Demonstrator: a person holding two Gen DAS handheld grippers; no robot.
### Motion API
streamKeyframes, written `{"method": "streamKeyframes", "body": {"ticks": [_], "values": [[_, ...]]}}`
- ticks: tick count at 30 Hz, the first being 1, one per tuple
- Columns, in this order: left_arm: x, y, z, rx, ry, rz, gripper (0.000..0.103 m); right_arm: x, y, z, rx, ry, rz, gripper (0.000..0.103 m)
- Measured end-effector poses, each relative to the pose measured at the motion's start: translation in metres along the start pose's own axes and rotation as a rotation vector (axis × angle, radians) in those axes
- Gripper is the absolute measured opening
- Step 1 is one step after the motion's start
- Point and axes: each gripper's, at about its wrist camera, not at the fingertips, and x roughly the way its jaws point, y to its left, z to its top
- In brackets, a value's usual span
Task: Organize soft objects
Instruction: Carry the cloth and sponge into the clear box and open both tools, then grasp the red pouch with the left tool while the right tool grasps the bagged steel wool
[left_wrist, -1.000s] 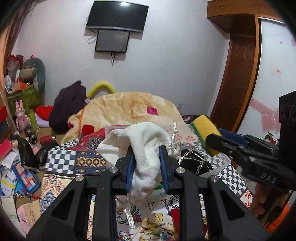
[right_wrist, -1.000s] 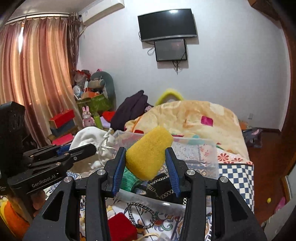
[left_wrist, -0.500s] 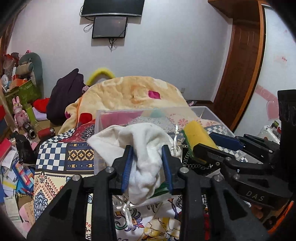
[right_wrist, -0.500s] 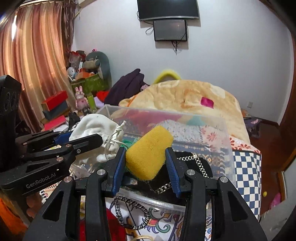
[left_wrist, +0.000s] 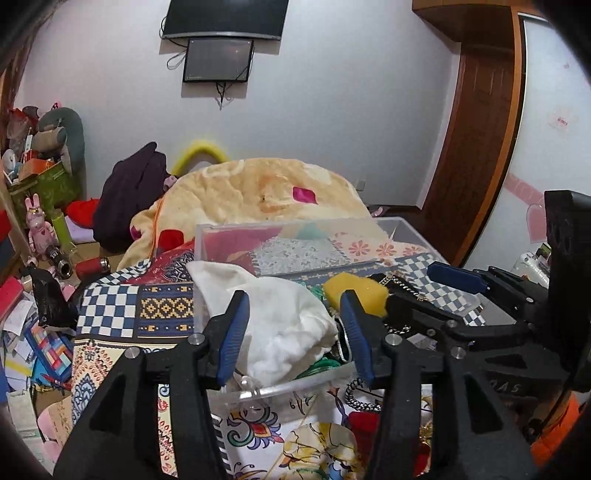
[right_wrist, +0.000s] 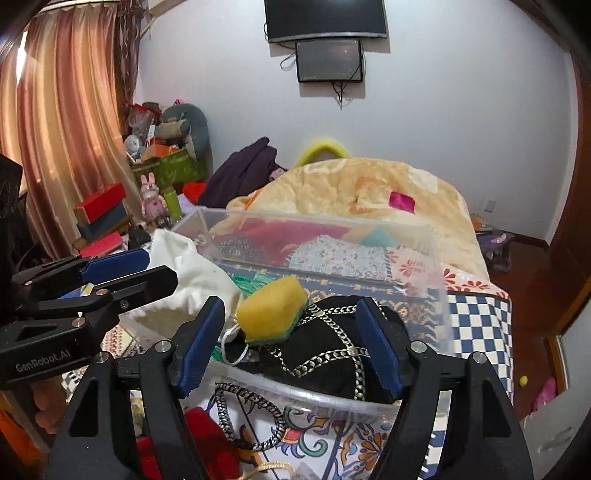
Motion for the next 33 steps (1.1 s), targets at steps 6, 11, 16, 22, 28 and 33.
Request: {"method": "streamKeyframes", "body": {"ticks": [6,11,16,22,28,33], "values": [[-0.029,-0.005,0.0,0.004,-0.062,0.002,0.066,-0.036,-0.003,0.002,-0.009,-0.083,-0.012,0.08],[-0.051,-0.011,-0.006,0.015,-0.09,-0.028,0.075,-0.066,-0.009,-0.006,0.012,-0.158,-0.046,0.083],[-0.062,-0.023,-0.022,0.057,-0.079,-0.038,0.077,-0.075,-0.014,-0.016,0.053,-0.159,-0.027,0.083],[-0.058,-0.035,-0.051,0.087,-0.011,-0.059,0.078,-0.072,-0.014,-0.039,0.054,-0.088,-0.045,0.083],[-0.048,-0.043,-0.076,0.103,0.028,-0.059,0.078,-0.06,-0.014,-0.067,0.055,0.005,-0.041,0.083],[-0.044,-0.046,-0.092,0.101,0.05,-0.072,0.066,-0.056,-0.017,-0.088,0.086,0.059,-0.018,0.082]]}}
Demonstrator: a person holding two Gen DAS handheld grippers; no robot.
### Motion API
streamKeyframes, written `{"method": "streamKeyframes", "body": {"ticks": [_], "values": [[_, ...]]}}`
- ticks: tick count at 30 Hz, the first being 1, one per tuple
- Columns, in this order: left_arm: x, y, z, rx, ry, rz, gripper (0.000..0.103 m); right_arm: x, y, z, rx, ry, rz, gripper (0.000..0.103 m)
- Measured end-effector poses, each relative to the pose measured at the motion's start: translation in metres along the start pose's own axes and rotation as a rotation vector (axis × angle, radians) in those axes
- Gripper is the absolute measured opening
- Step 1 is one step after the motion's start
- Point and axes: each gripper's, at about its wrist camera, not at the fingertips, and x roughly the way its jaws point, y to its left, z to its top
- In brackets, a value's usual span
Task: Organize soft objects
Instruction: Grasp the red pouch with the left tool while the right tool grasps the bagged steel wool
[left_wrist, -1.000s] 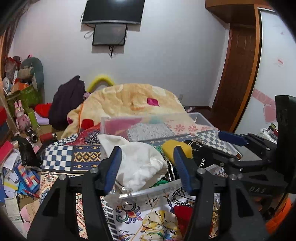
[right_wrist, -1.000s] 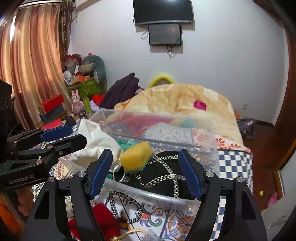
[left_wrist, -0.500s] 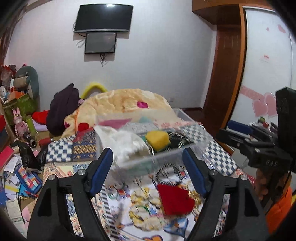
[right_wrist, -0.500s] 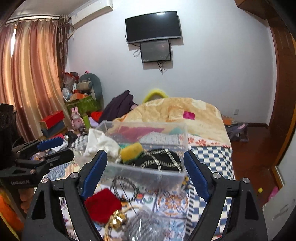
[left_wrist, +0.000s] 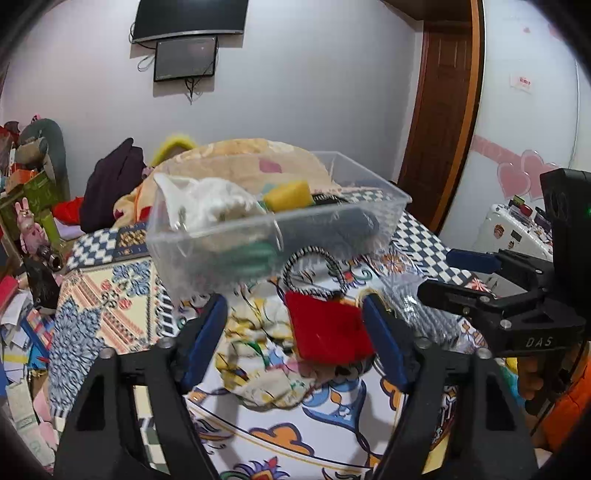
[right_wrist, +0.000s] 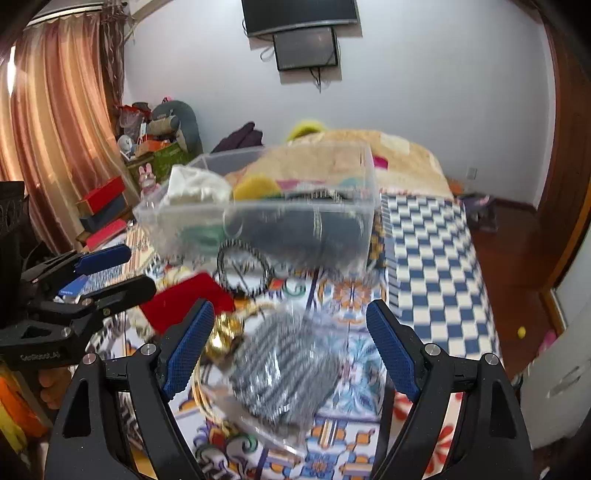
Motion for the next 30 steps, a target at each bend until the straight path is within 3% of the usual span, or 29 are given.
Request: {"method": "streamKeyframes", "body": {"ticks": [3,7,14,18,22,30], "values": [[0.005,-0.004,-0.005,0.011,0.021,-0.006,0.058,0.001,-0.003,-0.01,0.004,0.023,0.005,0.081],[0.009,-0.007,-0.009,0.019,0.034,-0.009,0.042,0.001,-0.001,-0.018,0.004,0.04,0.022,0.07],[0.016,-0.01,-0.014,0.014,0.059,-0.016,0.039,0.008,0.002,-0.026,0.004,0.062,0.057,0.059],[0.02,-0.009,-0.017,-0.001,0.079,-0.035,0.03,0.007,0.001,-0.027,0.014,0.06,0.071,0.053],[0.022,-0.008,-0.018,-0.033,0.081,-0.077,0.011,0.006,0.006,-0.029,-0.013,0.056,0.076,0.038],[0.007,-0.016,-0.013,-0.001,0.024,-0.062,0.004,0.005,0.009,-0.028,-0.019,0.034,0.08,0.023]]}}
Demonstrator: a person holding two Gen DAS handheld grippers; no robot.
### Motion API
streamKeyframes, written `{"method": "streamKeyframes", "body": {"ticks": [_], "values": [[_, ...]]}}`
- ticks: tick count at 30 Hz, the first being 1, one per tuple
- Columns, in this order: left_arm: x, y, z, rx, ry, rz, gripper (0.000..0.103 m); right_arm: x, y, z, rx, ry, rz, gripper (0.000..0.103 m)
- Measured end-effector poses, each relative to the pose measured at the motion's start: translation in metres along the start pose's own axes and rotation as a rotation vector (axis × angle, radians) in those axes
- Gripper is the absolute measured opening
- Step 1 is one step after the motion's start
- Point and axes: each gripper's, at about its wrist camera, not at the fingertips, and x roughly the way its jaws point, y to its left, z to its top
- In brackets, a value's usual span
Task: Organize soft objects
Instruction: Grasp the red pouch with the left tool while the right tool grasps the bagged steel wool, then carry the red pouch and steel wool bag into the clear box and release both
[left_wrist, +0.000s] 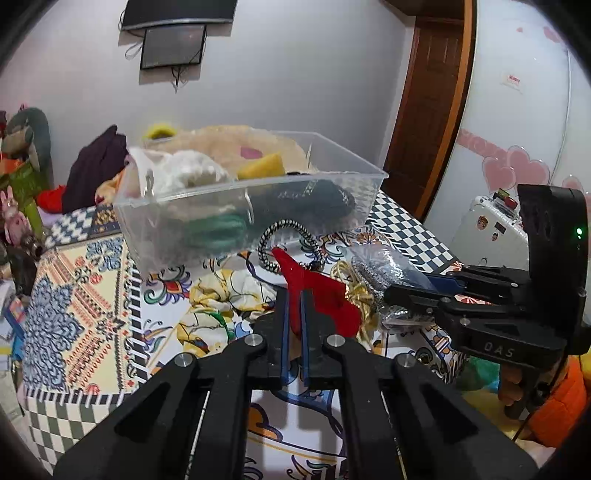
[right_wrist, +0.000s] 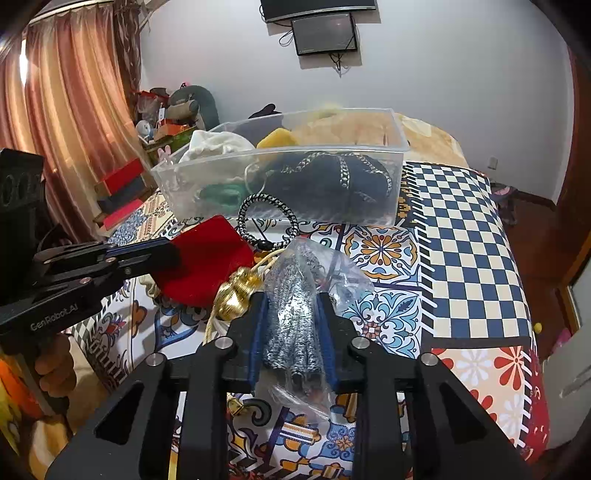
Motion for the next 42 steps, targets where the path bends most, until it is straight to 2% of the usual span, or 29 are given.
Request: {"method": "streamKeyframes", "body": {"ticks": [13,26,37,42], "values": [[-0.035,0.003,0.024,0.013,-0.1,0.048,0.003,-0.025,-0.011,0.017,0.042,-0.087,-0.014,0.021],[-0.059,0.007,0.083,0.028,-0.256,0.113,0.003,-0.041,-0.006,0.065,-0.013,-0.218,-0.035,0.021],[-0.059,0.018,0.128,0.008,-0.359,0.134,0.003,-0.028,0.001,0.107,-0.058,-0.294,-0.053,0.021],[-0.045,0.02,0.139,0.01,-0.367,0.17,0.003,-0.017,0.004,0.118,-0.07,-0.295,-0.069,0.021]]}}
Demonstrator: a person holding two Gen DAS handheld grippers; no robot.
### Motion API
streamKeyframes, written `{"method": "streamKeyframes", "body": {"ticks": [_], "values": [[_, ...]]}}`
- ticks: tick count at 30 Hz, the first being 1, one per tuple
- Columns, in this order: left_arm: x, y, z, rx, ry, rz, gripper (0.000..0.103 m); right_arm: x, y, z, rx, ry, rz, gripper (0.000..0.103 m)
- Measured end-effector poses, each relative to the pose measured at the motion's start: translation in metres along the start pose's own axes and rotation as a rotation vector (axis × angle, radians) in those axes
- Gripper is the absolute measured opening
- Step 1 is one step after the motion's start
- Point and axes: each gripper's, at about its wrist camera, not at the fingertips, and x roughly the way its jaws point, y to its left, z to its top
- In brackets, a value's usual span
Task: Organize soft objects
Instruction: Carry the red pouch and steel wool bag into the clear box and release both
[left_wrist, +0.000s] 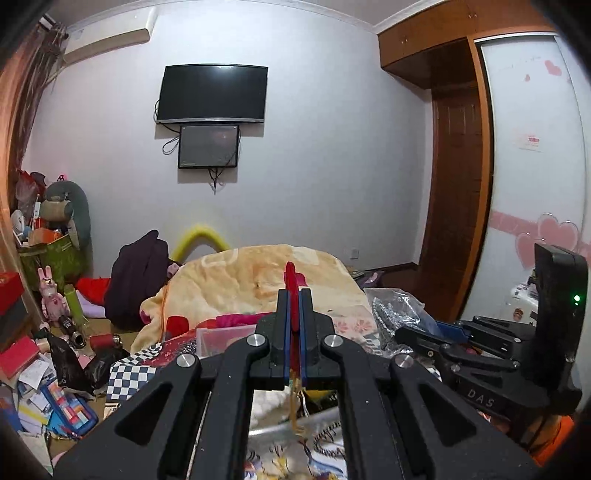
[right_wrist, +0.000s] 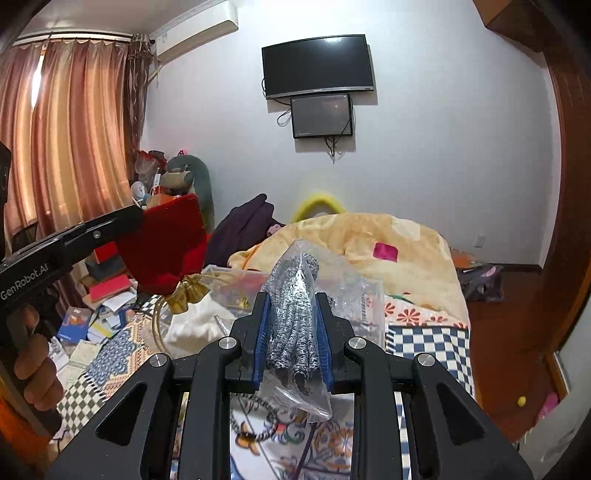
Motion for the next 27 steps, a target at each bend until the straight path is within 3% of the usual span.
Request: {"method": "streamKeyframes", "body": {"ticks": [4,14,22,27], "values": [[0.018,0.006,-0.006,-0.021,0.026,0.013,0.003,0.013,0.0,-0.001,-0.004,0.022,-0.01,0.022],[0.065,0.021,-0.05,-0.061,0.218,0.018,0.003,0.054,-0.006,-0.023,-0.006,0.163,-0.026,0.022],[0.07,0.019,-0.067,-0.037,0.276,0.027,0.003,0.063,-0.009,-0.03,-0.002,0.22,-0.026,0.025],[0.067,0.021,-0.071,-0.036,0.293,0.026,0.015,0.056,-0.009,-0.027,-0.003,0.219,-0.029,0.027]]}}
